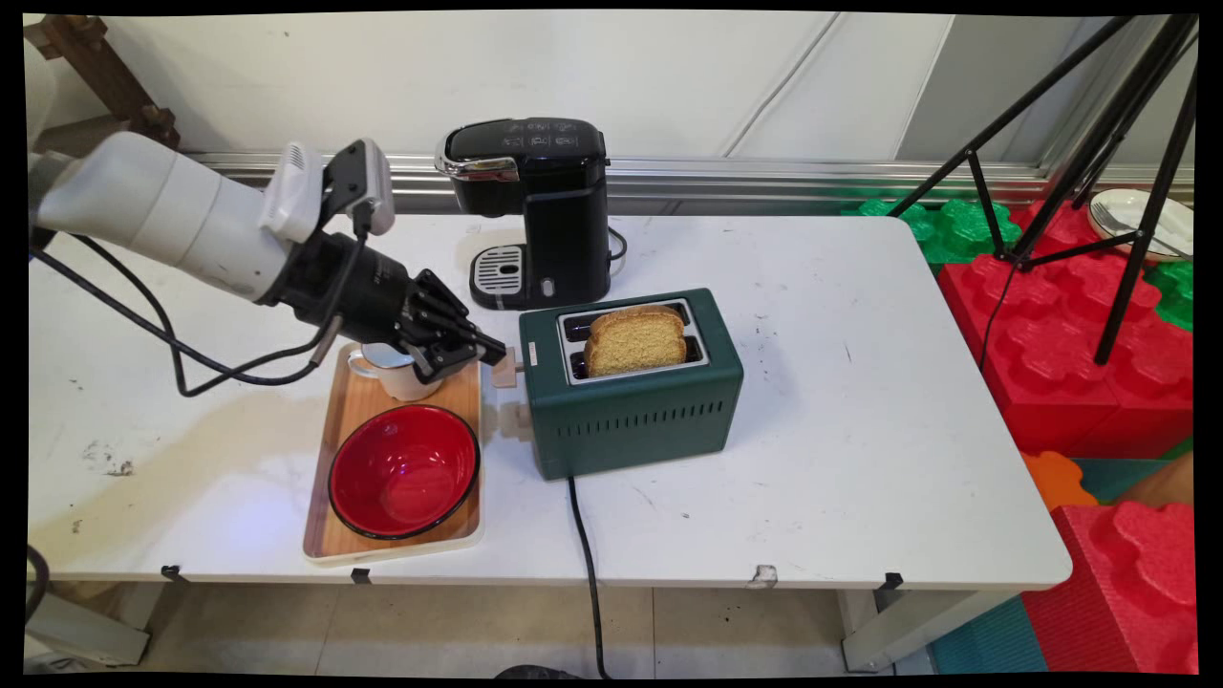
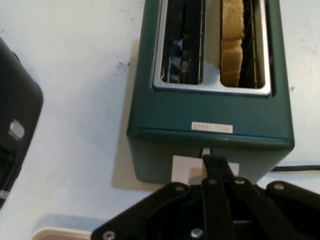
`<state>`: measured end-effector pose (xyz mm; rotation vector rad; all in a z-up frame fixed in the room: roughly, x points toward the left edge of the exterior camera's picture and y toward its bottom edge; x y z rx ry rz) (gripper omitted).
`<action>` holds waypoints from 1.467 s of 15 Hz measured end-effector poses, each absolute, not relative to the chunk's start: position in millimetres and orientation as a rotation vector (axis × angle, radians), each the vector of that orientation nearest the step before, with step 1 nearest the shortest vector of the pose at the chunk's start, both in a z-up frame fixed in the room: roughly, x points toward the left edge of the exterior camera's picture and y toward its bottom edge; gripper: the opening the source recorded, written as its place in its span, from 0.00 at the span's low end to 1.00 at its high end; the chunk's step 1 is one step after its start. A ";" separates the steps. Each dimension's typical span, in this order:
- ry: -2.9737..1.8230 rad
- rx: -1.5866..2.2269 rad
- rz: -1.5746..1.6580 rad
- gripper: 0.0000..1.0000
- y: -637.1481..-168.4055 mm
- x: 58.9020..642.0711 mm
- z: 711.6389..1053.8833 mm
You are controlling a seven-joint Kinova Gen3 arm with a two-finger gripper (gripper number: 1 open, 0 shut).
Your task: Press the toaster switch
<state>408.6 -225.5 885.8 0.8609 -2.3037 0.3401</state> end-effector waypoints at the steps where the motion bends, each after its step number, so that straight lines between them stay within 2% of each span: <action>1: -2.304 0.862 0.339 0.00 -226.2 408.0 883.9; 22: -2.339 0.887 0.314 0.00 -230.1 401.4 835.0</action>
